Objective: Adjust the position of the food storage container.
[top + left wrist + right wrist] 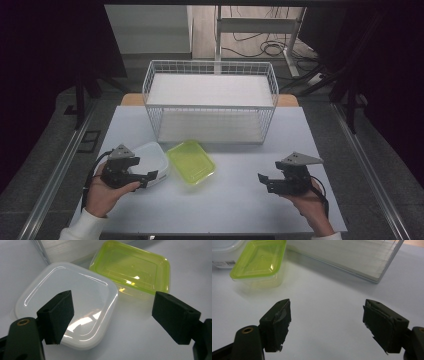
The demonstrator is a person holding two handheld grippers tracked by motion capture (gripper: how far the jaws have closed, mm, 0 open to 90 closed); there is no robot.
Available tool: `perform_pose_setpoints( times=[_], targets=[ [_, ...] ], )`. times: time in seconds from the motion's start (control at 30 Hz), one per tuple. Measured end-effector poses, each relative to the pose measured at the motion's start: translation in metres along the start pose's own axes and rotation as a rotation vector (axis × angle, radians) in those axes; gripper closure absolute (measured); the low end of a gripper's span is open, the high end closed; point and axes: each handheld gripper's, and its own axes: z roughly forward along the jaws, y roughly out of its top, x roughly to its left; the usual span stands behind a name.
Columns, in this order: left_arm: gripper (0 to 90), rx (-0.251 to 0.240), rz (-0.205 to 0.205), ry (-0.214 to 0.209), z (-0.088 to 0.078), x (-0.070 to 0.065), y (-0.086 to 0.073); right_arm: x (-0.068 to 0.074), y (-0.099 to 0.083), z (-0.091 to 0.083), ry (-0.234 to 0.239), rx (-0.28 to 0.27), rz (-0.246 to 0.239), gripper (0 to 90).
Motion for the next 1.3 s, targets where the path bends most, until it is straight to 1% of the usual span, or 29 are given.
perform_pose_setpoints(
  times=[0.2,0.33,0.4,0.5,0.57,0.63,0.77,0.83,0.93,0.97,1.0,1.03,1.07,1.2,1.27,1.3],
  targets=[
    [17.5,0.001,-0.007,0.008,-0.001,0.002,-0.003,0.000,-0.001,-0.001,0.007,-0.002,-0.012,21.8],
    [17.2,-0.010,0.003,0.007,-0.006,0.001,-0.003,0.002,0.000,0.001,0.020,-0.003,-0.032,21.5],
    [17.0,-0.011,0.008,0.011,-0.007,0.002,-0.001,0.003,-0.001,0.002,0.018,0.005,-0.040,21.3],
    [17.0,-0.010,0.025,0.021,-0.009,-0.001,0.003,0.003,-0.004,0.003,0.018,0.016,-0.040,21.3],
    [17.2,-0.009,0.043,0.028,-0.009,-0.005,0.006,0.005,-0.007,0.005,0.017,0.032,-0.043,21.3],
    [17.5,-0.004,0.064,0.026,-0.009,-0.010,0.010,0.007,-0.009,0.005,0.017,0.051,-0.051,20.8],
    [20.3,0.000,0.095,0.019,-0.008,-0.017,0.017,0.012,-0.004,0.004,0.030,0.047,-0.056,20.8],
    [20.8,0.000,0.095,0.019,-0.007,-0.018,0.018,0.012,-0.002,0.004,0.033,0.044,-0.062,20.8],
    [21.2,0.016,0.102,0.012,-0.003,-0.020,0.028,0.013,-0.002,0.005,0.031,0.050,-0.064,20.8],
    [21.3,0.016,0.102,0.012,-0.003,-0.020,0.028,0.013,-0.002,0.005,0.031,0.050,-0.064,20.8],
    [21.4,0.024,0.109,-0.002,0.000,-0.020,0.034,0.012,-0.003,0.005,0.024,0.059,-0.067,20.8],
    [21.7,0.024,0.109,-0.002,0.000,-0.020,0.034,0.012,-0.003,0.005,0.022,0.059,-0.062,20.8],
    [22.5,0.024,0.111,-0.022,0.004,-0.019,0.040,0.012,-0.003,0.005,0.020,0.059,-0.060,20.8],
    [26.2,0.038,0.081,-0.064,0.016,-0.014,0.053,0.012,-0.003,0.005,0.020,0.051,-0.051,20.8],
    [28.1,0.050,0.070,-0.073,0.022,-0.011,0.059,0.012,-0.004,0.005,0.023,0.056,-0.052,20.8],
    [29.3,0.055,0.073,-0.075,0.026,-0.011,0.062,0.013,-0.004,0.006,0.024,0.058,-0.055,20.8]
  ],
)
